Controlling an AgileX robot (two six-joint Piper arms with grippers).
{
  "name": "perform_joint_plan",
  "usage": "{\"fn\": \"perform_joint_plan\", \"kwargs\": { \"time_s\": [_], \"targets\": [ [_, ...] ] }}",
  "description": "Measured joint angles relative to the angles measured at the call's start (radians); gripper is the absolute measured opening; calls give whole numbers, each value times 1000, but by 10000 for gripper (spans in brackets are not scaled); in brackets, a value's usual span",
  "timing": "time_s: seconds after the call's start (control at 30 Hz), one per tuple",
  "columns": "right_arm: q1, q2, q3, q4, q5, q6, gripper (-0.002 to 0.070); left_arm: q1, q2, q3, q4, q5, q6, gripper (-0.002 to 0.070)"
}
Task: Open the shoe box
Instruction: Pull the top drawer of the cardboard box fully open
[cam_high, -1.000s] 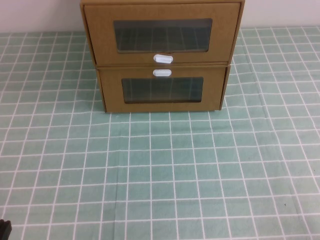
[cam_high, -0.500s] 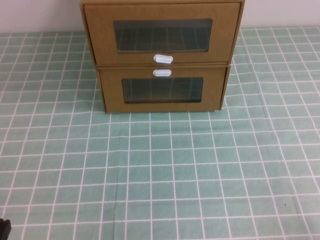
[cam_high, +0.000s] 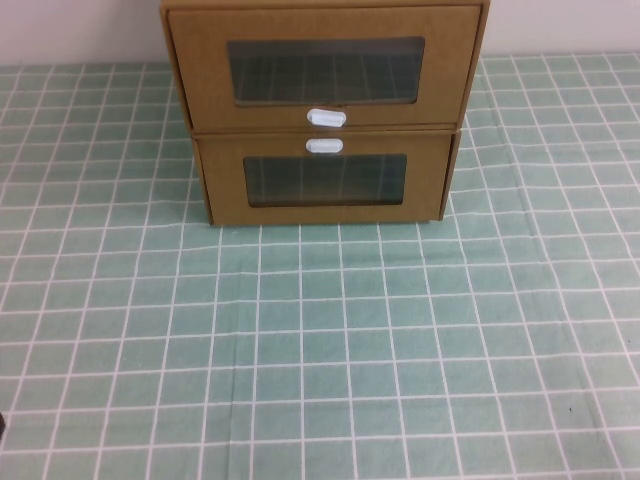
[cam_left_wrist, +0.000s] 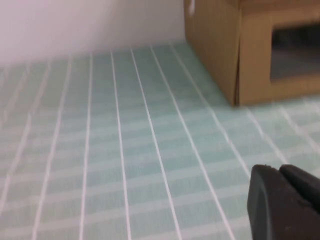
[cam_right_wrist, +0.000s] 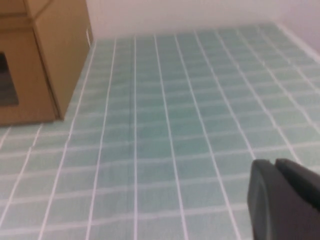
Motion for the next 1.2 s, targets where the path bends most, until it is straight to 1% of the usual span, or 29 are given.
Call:
{"fn": "perform_joint_plan", "kwargs": {
  "time_s": [0.1, 0.27, 0.37, 0.57, 0.67, 0.93, 1.03, 1.1, 1.2],
  "targets": [
    [0, 0, 0, 0, -143, 0, -13, 0, 0, 0, -6, -119, -14, -5],
    [0, 0, 0, 2, -422, 0, -13, 0, 0, 0, -13, -354, -83, -5],
    [0, 0, 0, 4, -539, 0, -13, 0, 0, 0, -14, -398, -94, -5],
    [0, 0, 0, 5, -621, 0, -14, 0, 0, 0, -14, -400, -143, -5],
    [0, 0, 0, 7, -652, 0, -14, 0, 0, 0, -15, -430, -154, -5],
    [0, -6, -2, 12, -886, 21, -13, 0, 0, 0, -21, -743, -179, -5],
    [0, -6, -73, 14, -872, 76, -14, 0, 0, -13, -21, -835, -179, -5],
    [0, -6, -149, 14, -850, 91, -13, 0, 0, -69, -21, -842, -179, -5],
    [0, 1, -286, 14, -824, 98, -13, 0, 6, -199, -24, -803, -175, -5]
  ]
}}
